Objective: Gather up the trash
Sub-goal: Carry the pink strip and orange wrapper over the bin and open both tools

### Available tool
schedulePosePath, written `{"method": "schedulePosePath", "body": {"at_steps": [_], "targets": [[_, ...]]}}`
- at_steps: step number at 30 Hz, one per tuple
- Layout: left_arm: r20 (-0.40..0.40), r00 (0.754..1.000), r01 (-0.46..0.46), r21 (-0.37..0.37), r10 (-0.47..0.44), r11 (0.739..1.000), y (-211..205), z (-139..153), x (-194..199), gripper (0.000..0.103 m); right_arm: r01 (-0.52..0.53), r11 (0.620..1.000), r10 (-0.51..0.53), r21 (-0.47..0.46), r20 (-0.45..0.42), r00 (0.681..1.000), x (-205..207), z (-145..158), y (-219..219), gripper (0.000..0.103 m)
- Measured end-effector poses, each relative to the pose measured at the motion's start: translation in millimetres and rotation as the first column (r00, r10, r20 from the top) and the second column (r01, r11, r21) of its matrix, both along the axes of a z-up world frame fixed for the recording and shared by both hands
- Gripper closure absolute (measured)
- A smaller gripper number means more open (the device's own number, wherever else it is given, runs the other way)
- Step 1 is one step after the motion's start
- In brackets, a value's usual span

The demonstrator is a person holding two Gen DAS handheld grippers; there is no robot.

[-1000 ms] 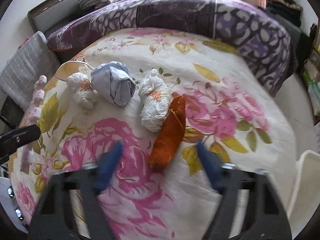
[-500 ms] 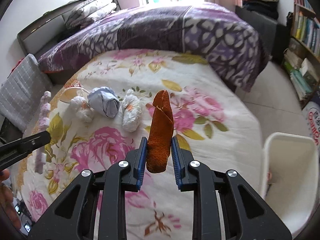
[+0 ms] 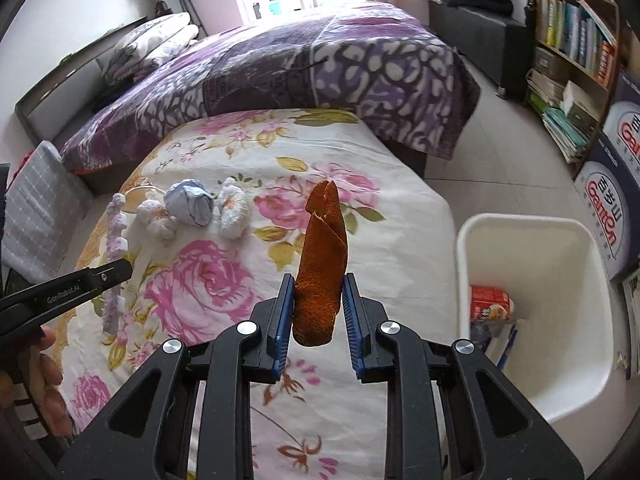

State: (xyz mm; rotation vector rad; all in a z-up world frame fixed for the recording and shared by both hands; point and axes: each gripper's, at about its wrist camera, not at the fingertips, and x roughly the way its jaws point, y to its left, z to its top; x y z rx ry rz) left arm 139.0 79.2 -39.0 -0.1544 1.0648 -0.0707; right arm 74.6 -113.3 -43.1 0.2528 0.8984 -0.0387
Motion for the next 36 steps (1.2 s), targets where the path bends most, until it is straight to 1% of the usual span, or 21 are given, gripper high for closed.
{"method": "schedulePosePath", "body": {"at_steps": [7,13,17,27,32,33,35,36], "targets": [[-0.009,0.999,0.04,0.028,-0.04,0.999,-21.3,-7.2,-4.9,0.077,0.054,0.997,-0.052,0.059,-0.034,0.998,-6.2,-14.0,-23.8,0.08],[0.003,0.997,0.076,0.034,-0.076,0.997,-47.0,-4.8,-7.6,0.077,0.107,0.993,-0.106,0.053,-0.025,0.994,-13.0,-10.9,-48.5,0.08],[0.005,0.995,0.103,0.035,-0.103,0.994,-67.2,-4.2,-8.4,0.077,0.148,0.987,-0.147,0.066,-0.025,0.989,-17.9,-9.0,-70.5,0.08],[0.015,0.982,0.187,0.029,-0.187,0.982,-123.0,-3.4,-13.3,0.077,0.27,0.959,-0.268,0.085,-0.031,0.963,-37.6,-5.9,-126.3,0.079],[0.017,0.972,0.234,0.022,-0.235,0.972,-150.4,-4.7,-15.9,0.077,0.333,0.941,-0.332,0.06,-0.037,0.943,-47.9,-5.2,-149.5,0.078],[0.018,0.969,0.245,0.021,-0.245,0.969,-156.4,-5.1,-16.9,0.077,0.356,0.933,-0.355,0.048,-0.039,0.934,-51.2,-4.9,-156.3,0.077],[0.019,0.964,0.263,0.02,-0.264,0.965,-167.7,-5.6,-19.1,0.077,0.38,0.924,-0.379,0.041,-0.041,0.925,-55.2,-4.5,-163.8,0.072],[0.019,0.962,0.272,0.019,-0.272,0.962,-172.6,-6.0,-20.7,0.077,0.403,0.915,-0.401,0.036,-0.043,0.915,-58.2,-4.8,-168.9,0.061]]}}
